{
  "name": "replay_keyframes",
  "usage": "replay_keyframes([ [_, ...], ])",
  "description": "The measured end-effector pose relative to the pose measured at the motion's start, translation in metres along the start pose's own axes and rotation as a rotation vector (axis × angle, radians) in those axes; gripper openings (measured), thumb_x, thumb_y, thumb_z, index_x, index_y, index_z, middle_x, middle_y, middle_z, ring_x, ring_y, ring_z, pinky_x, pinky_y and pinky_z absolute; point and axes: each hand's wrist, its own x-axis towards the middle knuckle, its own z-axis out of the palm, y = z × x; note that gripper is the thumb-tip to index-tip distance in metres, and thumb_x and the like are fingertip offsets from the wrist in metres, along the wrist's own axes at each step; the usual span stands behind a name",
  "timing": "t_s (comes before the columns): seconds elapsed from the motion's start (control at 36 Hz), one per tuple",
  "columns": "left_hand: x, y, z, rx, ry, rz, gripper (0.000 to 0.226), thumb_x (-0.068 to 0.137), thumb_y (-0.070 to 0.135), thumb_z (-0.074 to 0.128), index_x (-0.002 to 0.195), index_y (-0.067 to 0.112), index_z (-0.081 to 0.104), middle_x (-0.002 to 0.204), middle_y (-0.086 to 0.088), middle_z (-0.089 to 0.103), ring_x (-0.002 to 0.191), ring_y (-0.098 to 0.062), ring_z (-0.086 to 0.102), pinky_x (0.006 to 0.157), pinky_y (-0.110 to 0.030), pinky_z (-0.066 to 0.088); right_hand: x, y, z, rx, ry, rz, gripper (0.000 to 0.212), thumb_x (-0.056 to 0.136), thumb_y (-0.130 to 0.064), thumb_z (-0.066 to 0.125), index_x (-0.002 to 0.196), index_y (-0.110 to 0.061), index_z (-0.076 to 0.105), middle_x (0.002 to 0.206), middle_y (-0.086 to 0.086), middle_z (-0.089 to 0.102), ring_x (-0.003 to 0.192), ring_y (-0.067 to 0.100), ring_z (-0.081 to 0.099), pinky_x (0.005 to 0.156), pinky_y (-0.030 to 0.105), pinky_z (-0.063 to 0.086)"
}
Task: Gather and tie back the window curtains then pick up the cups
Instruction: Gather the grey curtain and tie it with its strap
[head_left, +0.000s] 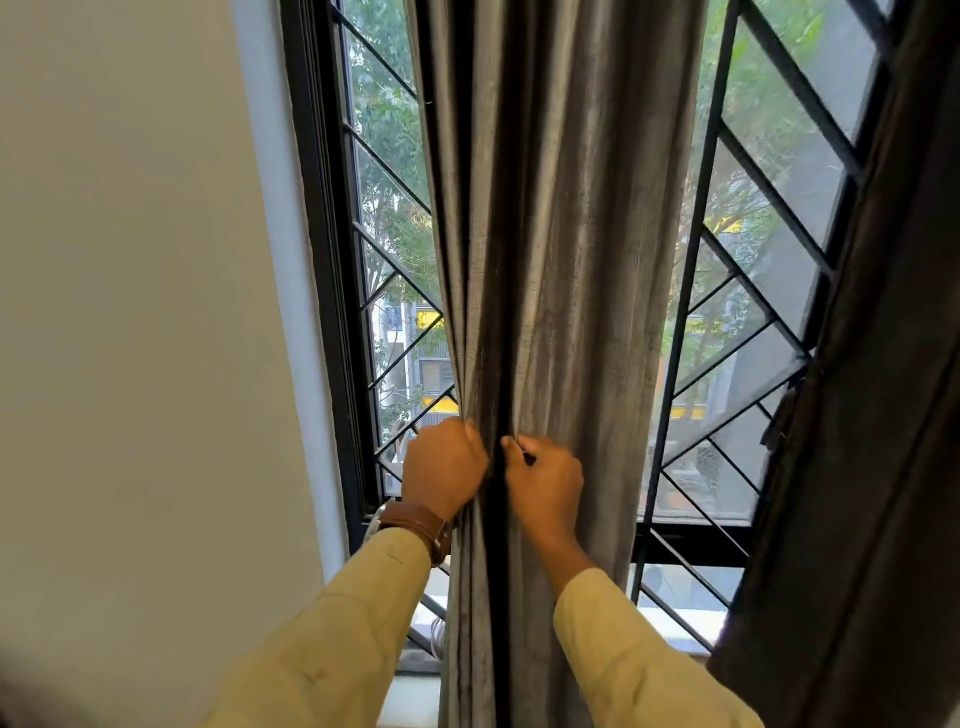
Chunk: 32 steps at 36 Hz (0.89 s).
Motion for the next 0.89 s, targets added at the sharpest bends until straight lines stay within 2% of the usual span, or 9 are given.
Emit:
replay_keyframes([
  [0.06, 0.001, 0.002, -0.001, -0.017, -0.012, -0.005, 0.038, 0.100, 0.026, 0.037, 0.089, -0.001, 0.062, 0.093, -0.023, 0.068, 0.091, -0.041, 0.062, 0.076, -0.040, 0.046, -0.001, 0.000, 0.005, 0.003, -0.009, -0.031, 0.029, 0.092, -0.022, 0.064, 0.066, -0.009, 0.066, 0.061, 0.000, 0.060, 0.056, 0.015, 0.055, 0.049, 0.026, 0.038],
  [0.14, 0.002, 0.004, -0.002, -0.044, -0.040, 0.004, 0.036, 0.098, 0.024, 0.040, 0.081, 0.000, 0.060, 0.090, -0.022, 0.067, 0.088, -0.039, 0.061, 0.070, -0.037, 0.043, -0.003, -0.004, 0.008, 0.037, -0.062, -0.051, 0.029, 0.093, -0.018, 0.064, 0.064, -0.016, 0.065, 0.060, -0.007, 0.054, 0.054, 0.001, 0.049, 0.049, 0.014, 0.031],
  [0.22, 0.002, 0.003, -0.001, -0.078, -0.055, 0.000, 0.035, 0.098, 0.023, 0.042, 0.079, 0.000, 0.060, 0.087, -0.021, 0.066, 0.083, -0.036, 0.062, 0.064, -0.032, 0.037, -0.005, -0.008, 0.011, 0.076, -0.072, -0.057, 0.039, 0.094, -0.028, 0.064, 0.057, -0.026, 0.056, 0.053, -0.010, 0.049, 0.049, 0.001, 0.046, 0.049, 0.022, 0.029],
  [0.31, 0.003, 0.004, 0.000, -0.071, -0.048, -0.007, 0.035, 0.097, 0.023, 0.042, 0.082, -0.002, 0.061, 0.088, -0.022, 0.067, 0.085, -0.037, 0.061, 0.064, -0.030, 0.033, -0.007, -0.013, 0.010, 0.124, -0.071, -0.062, 0.048, 0.095, -0.040, 0.062, 0.050, -0.030, 0.050, 0.049, -0.008, 0.049, 0.048, 0.001, 0.048, 0.045, 0.015, 0.027],
  [0.42, 0.003, 0.002, 0.002, -0.069, -0.048, 0.000, 0.035, 0.097, 0.024, 0.041, 0.080, 0.000, 0.060, 0.085, -0.021, 0.066, 0.081, -0.037, 0.061, 0.063, -0.031, 0.035, -0.010, -0.018, 0.006, 0.149, -0.086, -0.069, 0.047, 0.095, -0.041, 0.061, 0.051, -0.032, 0.049, 0.051, -0.008, 0.050, 0.052, -0.001, 0.051, 0.046, 0.013, 0.030],
  [0.53, 0.003, 0.001, 0.003, -0.084, -0.050, 0.000, 0.033, 0.098, 0.025, 0.041, 0.076, 0.004, 0.054, 0.081, -0.020, 0.065, 0.077, -0.037, 0.061, 0.061, -0.031, 0.036, -0.011, -0.015, 0.009, 0.155, -0.090, -0.054, 0.046, 0.094, -0.052, 0.057, 0.056, -0.027, 0.057, 0.061, -0.003, 0.057, 0.055, 0.008, 0.052, 0.050, 0.027, 0.038],
  [0.64, 0.002, 0.004, 0.001, -0.083, -0.047, 0.002, 0.033, 0.098, 0.024, 0.040, 0.077, 0.004, 0.056, 0.083, -0.020, 0.066, 0.078, -0.035, 0.061, 0.063, -0.031, 0.037, -0.013, -0.013, 0.009, 0.186, -0.099, -0.072, 0.047, 0.095, -0.052, 0.056, 0.066, -0.017, 0.069, 0.069, 0.002, 0.062, 0.064, 0.013, 0.058, 0.056, 0.031, 0.046],
  [0.78, 0.001, 0.004, 0.001, -0.063, -0.043, 0.023, 0.036, 0.099, 0.023, 0.039, 0.081, 0.000, 0.060, 0.085, -0.021, 0.066, 0.079, -0.036, 0.062, 0.063, -0.031, 0.036, -0.016, -0.013, 0.009, 0.238, -0.135, -0.051, 0.037, 0.097, -0.040, 0.059, 0.077, -0.014, 0.075, 0.081, 0.003, 0.064, 0.073, 0.010, 0.060, 0.062, 0.024, 0.049],
  [0.89, 0.000, 0.005, 0.001, -0.080, -0.047, 0.036, 0.036, 0.100, 0.023, 0.038, 0.081, 0.001, 0.060, 0.084, -0.020, 0.066, 0.078, -0.034, 0.062, 0.064, -0.033, 0.041, -0.018, -0.016, 0.008, 0.300, -0.166, -0.030, 0.035, 0.099, -0.037, 0.057, 0.080, -0.013, 0.076, 0.084, 0.003, 0.064, 0.074, 0.005, 0.060, 0.062, 0.010, 0.042],
])
